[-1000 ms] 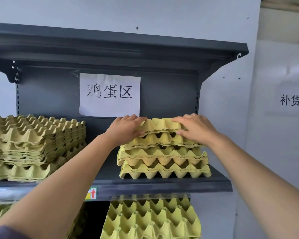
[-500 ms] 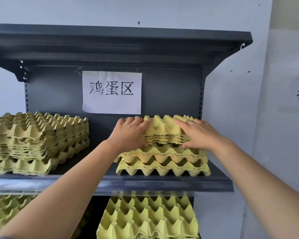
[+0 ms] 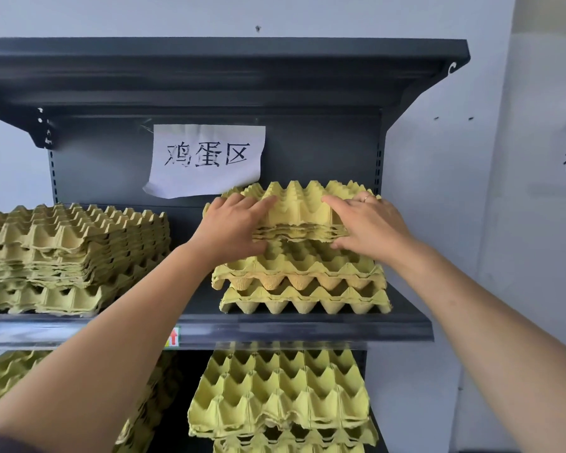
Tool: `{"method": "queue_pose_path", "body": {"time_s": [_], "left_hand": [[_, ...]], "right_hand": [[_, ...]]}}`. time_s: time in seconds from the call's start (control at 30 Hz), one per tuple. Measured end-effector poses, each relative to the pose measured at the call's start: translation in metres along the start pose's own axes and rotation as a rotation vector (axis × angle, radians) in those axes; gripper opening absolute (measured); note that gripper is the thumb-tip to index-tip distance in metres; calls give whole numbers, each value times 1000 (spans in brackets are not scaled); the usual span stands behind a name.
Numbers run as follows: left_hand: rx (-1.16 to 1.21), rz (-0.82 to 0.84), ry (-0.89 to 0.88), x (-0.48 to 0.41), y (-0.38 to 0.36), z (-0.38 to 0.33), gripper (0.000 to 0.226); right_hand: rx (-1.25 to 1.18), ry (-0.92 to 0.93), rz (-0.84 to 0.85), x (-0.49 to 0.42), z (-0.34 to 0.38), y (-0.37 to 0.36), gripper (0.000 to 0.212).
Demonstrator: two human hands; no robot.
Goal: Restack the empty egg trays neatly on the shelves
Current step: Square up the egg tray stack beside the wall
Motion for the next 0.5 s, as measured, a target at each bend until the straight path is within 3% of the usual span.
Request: {"method": "queue_pose_path", "body": {"time_s": [0.5], "left_hand": [[-7, 70, -66, 25, -7, -12, 78]], "right_hand": [[15, -27, 98, 29, 8, -9, 84]]}}
Point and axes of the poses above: each hand's wrist, its own x-axis away from the middle knuckle, its own y-axis out of the back of the hand, z = x × y, the point moved 7 cm from there along -x, towards the middle knuckle, and after that the axes turned 14 degrees about -y, right-handed, at the moved point
